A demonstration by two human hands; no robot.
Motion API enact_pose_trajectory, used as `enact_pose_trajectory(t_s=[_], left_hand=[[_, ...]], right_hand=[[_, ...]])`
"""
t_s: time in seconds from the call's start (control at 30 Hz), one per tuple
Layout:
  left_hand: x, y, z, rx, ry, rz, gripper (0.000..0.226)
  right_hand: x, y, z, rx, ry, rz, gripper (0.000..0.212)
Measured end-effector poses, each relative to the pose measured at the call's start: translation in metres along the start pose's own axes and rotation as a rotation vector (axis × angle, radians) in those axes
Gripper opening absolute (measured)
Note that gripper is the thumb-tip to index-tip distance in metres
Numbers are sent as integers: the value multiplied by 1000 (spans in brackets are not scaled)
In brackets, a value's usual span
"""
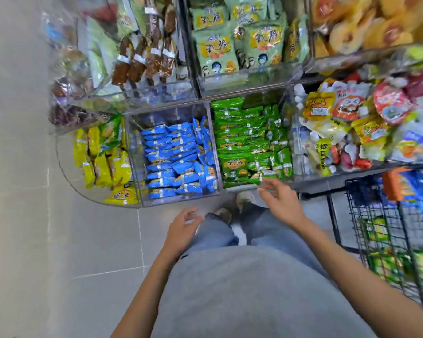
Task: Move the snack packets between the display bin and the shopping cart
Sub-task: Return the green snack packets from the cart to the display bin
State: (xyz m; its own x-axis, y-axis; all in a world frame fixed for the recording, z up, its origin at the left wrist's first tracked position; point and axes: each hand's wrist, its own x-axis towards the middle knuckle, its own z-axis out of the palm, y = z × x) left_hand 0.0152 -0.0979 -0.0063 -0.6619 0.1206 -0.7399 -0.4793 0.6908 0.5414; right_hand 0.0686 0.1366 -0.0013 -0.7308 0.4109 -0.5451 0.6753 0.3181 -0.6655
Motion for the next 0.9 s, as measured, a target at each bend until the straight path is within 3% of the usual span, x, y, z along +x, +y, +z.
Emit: enact_pose_trajectory(t_s=[0.17, 0.3, 0.67, 0.9], left_hand=[[13, 8, -12, 194, -109, 102, 27], [24, 51, 12, 424, -311, 324, 30], [-12, 163, 189, 846, -803, 785, 30], [-33, 189, 267, 855, -914, 853, 21]], right_hand=[[-52, 19, 12, 228, 186, 158, 35], [-106, 53, 13, 418, 397, 313, 31], [-192, 107, 29, 833, 918, 693, 24], [-181, 151, -26, 966, 1054, 707, 18]])
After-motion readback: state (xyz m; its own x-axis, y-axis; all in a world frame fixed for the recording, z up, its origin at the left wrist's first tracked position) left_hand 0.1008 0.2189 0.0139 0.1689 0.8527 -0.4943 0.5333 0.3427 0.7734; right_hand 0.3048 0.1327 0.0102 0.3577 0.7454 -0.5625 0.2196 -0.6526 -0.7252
